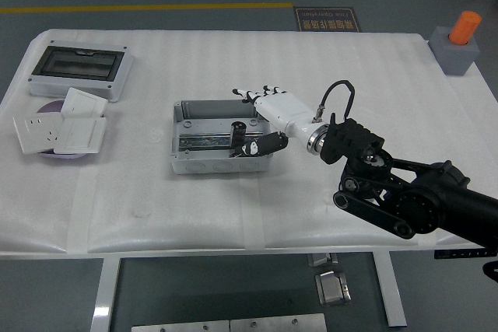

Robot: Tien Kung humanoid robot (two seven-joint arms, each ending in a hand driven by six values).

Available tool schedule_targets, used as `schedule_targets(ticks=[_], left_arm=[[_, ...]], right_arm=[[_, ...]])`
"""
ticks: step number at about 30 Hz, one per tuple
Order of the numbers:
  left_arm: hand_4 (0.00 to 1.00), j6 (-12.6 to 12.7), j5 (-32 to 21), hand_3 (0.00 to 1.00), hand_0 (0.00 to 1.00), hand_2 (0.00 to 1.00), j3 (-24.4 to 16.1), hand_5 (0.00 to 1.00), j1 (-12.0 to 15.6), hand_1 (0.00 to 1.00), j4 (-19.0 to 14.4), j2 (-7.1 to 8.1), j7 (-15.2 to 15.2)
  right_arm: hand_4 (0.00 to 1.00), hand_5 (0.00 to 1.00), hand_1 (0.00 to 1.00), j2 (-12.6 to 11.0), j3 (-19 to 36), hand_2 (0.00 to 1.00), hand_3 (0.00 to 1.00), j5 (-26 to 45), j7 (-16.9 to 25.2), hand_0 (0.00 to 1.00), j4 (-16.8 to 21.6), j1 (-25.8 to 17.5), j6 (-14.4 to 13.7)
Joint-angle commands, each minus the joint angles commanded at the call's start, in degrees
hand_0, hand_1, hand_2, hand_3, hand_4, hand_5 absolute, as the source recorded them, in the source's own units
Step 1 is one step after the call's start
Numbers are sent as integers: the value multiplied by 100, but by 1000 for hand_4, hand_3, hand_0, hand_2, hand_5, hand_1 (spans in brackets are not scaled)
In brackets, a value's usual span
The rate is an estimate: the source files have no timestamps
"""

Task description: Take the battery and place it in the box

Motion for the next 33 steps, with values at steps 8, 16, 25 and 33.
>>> schedule_targets(ticks=[8,16,25,33], left_arm=[[626,18,-53,555,602,492,56,276,8,645,0,-6,2],[624,15,289,553,602,491,-347,274,63,645,0,-24,154],[633,38,223,556,603,491,-405,254,220,645,0,32,135],[641,46,83,555,603,490,-383,242,374,646,0,47,88]], right_arm=[[998,589,992,-364,690,992,998,357,124,998,60,-297,-122],[998,592,970,-1229,1875,954,998,809,521,998,25,-758,-262],[998,553,779,-1828,3229,734,783,1589,981,908,-325,-1152,-61],[998,553,770,-1527,4316,738,773,1936,1231,894,0,-1765,-28]])
